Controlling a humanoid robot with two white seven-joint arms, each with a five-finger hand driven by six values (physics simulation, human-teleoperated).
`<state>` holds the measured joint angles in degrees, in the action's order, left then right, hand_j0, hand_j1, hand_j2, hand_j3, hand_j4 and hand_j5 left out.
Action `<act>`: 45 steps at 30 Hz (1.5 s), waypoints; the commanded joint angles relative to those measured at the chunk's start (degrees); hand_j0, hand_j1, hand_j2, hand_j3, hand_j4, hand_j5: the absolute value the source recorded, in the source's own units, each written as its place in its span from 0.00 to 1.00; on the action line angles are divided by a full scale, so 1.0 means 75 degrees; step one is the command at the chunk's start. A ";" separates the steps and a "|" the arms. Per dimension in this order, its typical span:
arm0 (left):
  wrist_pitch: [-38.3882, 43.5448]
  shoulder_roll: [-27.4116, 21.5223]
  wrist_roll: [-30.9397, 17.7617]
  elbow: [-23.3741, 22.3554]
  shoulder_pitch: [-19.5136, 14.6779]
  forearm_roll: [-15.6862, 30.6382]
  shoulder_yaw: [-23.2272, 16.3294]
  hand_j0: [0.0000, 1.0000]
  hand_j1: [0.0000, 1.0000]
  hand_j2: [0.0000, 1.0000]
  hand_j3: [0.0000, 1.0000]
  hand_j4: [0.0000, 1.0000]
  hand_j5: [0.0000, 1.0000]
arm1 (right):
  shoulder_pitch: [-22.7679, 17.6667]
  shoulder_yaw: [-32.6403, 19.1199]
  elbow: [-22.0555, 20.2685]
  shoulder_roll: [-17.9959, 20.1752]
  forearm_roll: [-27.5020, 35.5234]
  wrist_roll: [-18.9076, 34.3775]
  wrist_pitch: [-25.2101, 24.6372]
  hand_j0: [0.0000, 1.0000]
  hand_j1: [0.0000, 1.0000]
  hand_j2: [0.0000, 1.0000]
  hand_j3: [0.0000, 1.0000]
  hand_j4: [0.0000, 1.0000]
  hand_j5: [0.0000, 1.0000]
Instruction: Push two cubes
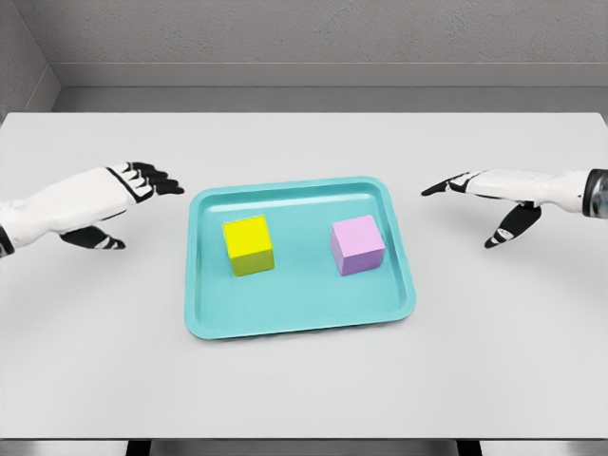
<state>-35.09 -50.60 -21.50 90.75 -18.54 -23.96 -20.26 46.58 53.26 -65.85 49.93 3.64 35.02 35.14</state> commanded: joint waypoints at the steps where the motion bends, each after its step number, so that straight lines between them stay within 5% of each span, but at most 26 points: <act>1: 0.0012 -0.0215 -0.0543 0.0509 0.0012 -0.0017 0.0006 1.00 1.00 1.00 1.00 1.00 1.00 | 0.0000 0.0001 -0.0009 -0.0002 0.0042 -0.0003 -0.0019 1.00 1.00 1.00 1.00 1.00 1.00; 5: 0.0012 -0.0226 -0.0859 0.0497 0.0211 -0.0029 0.0006 0.65 0.65 0.65 0.65 0.65 0.65 | 0.0047 0.0001 -0.0068 0.0057 0.0054 -0.0003 -0.0019 1.00 1.00 1.00 1.00 1.00 1.00; 11: 0.0012 -0.0145 -0.0964 0.0450 0.0176 -0.0040 0.0018 0.67 0.67 0.67 0.67 0.67 0.67 | 0.0153 0.0001 -0.0103 0.0069 0.0042 -0.0003 -0.0019 0.99 0.99 0.99 0.99 0.99 0.99; 15: 0.0012 0.0031 -0.1211 -0.0159 0.0105 -0.0052 0.0252 0.67 0.67 0.67 0.67 0.67 0.67 | 0.0153 0.0001 -0.0231 0.0033 -0.0005 -0.0003 -0.0019 0.28 0.28 0.28 0.28 0.28 0.28; 17: 0.0012 0.0300 -0.1234 -0.0288 0.0094 -0.0087 0.0252 0.67 0.67 0.67 0.67 0.67 0.67 | 0.0164 -0.0011 -0.0267 -0.0002 -0.0005 -0.0003 -0.0019 0.13 0.13 0.13 0.13 0.13 0.13; 25: 0.0012 0.1285 -0.1539 -0.0288 0.0094 -0.0380 0.0159 0.67 0.67 0.67 0.67 0.67 0.67 | 0.0235 0.0059 -0.0864 -0.0165 -0.0520 -0.0003 -0.0019 0.10 0.10 0.10 0.10 0.10 0.10; 32: 0.0012 0.1297 -0.1539 -0.0311 0.0082 -0.0415 0.0170 0.66 0.66 0.66 0.66 0.66 0.66 | 0.0774 0.0973 -0.0841 -0.0892 -0.1211 -0.0003 -0.0019 0.10 0.10 0.10 0.10 0.10 0.10; 45: 0.0012 0.1567 -0.1539 -0.0429 0.0023 -0.0439 0.0159 0.65 0.65 0.65 0.65 0.65 0.65 | 0.0797 0.1196 -0.0665 -0.0916 -0.1657 -0.0003 -0.0019 0.10 0.10 0.10 0.10 0.10 0.10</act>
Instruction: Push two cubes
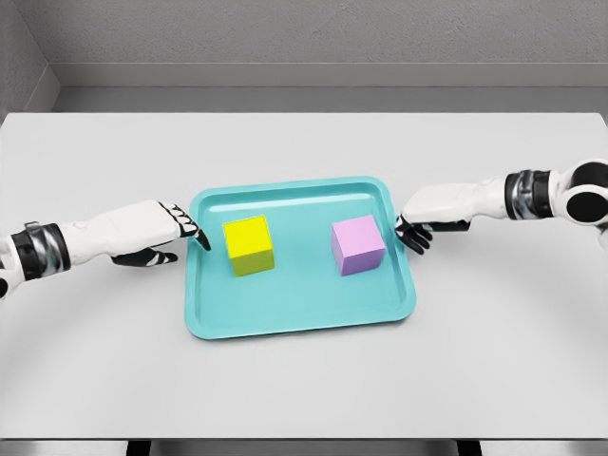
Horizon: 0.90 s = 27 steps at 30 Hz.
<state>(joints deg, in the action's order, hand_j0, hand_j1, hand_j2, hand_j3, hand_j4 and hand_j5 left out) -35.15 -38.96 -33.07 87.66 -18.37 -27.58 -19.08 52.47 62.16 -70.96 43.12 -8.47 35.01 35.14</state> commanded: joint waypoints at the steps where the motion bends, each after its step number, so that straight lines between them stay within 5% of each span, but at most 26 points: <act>1: 0.0020 0.0026 0.0003 -0.0016 -0.0012 0.0044 0.0001 0.65 0.65 0.65 0.65 0.65 0.65 | 0.0012 0.0021 0.0004 -0.0019 -0.0042 -0.0001 -0.0018 0.10 0.10 0.10 0.10 0.10 0.10; 27: 0.0020 0.0366 -0.0009 -0.0227 -0.0293 -0.0061 -0.0210 0.63 0.63 0.63 0.63 0.63 0.63 | 0.0328 0.0513 -0.0125 -0.0335 -0.0148 -0.0001 -0.0018 0.10 0.10 0.10 0.10 0.10 0.10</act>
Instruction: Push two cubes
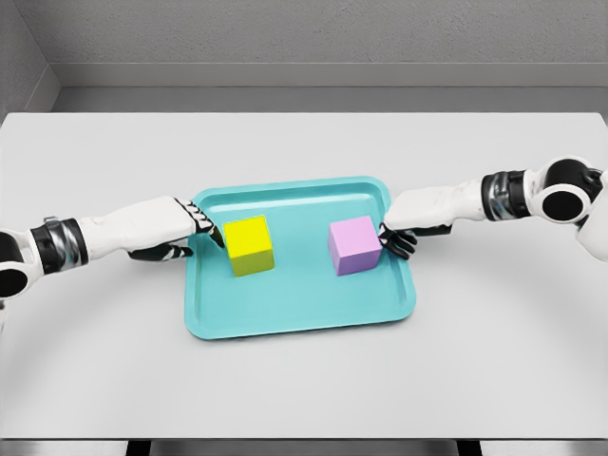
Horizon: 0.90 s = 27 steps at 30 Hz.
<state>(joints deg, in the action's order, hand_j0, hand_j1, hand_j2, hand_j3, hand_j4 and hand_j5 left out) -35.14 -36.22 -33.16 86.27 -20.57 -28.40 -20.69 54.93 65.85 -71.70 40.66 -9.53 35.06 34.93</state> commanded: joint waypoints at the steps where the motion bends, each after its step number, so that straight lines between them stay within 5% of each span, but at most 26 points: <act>1: 0.0019 0.0071 0.0003 -0.0041 0.0000 0.0049 -0.0006 0.63 0.63 0.63 0.63 0.63 0.63 | 0.0012 0.0067 -0.0026 -0.0008 -0.0007 -0.0008 0.0009 0.10 0.10 0.10 0.10 0.10 0.10; 27: 0.0019 0.0411 -0.0021 -0.0662 -0.0352 -0.0150 -0.0100 0.63 0.63 0.63 0.63 0.63 0.63 | 0.0176 0.0290 -0.0167 -0.0395 -0.0007 -0.0008 0.0009 0.10 0.10 0.10 0.10 0.10 0.10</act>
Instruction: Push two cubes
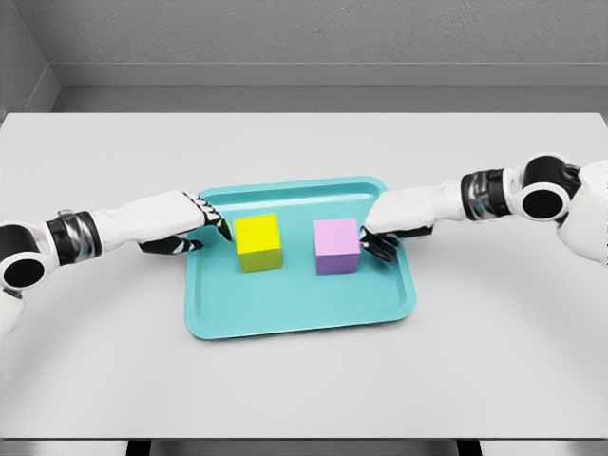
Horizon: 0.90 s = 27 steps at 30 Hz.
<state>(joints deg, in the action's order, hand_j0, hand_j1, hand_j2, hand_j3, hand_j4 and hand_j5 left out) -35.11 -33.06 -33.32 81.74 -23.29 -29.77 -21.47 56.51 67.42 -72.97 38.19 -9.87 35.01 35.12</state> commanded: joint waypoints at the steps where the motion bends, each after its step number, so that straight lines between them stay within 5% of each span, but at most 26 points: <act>1: 0.0015 0.0002 0.0001 -0.0070 -0.0012 0.0032 0.0004 0.63 0.63 0.63 0.63 0.63 0.63 | 0.0000 0.0104 -0.0009 -0.0099 0.0039 -0.0002 -0.0016 0.10 0.10 0.10 0.10 0.10 0.10; 27: 0.0015 0.0483 -0.0224 -0.0398 -0.0387 -0.0015 -0.0336 0.62 0.62 0.62 0.62 0.62 0.62 | 0.0059 0.0104 0.0014 -0.0369 0.0039 -0.0002 -0.0016 0.10 0.10 0.10 0.10 0.10 0.10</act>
<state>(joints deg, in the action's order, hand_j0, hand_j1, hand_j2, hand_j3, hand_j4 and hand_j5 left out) -35.12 -29.66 -35.01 78.73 -26.81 -30.27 -23.94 56.95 68.22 -72.95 35.51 -9.89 35.01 35.13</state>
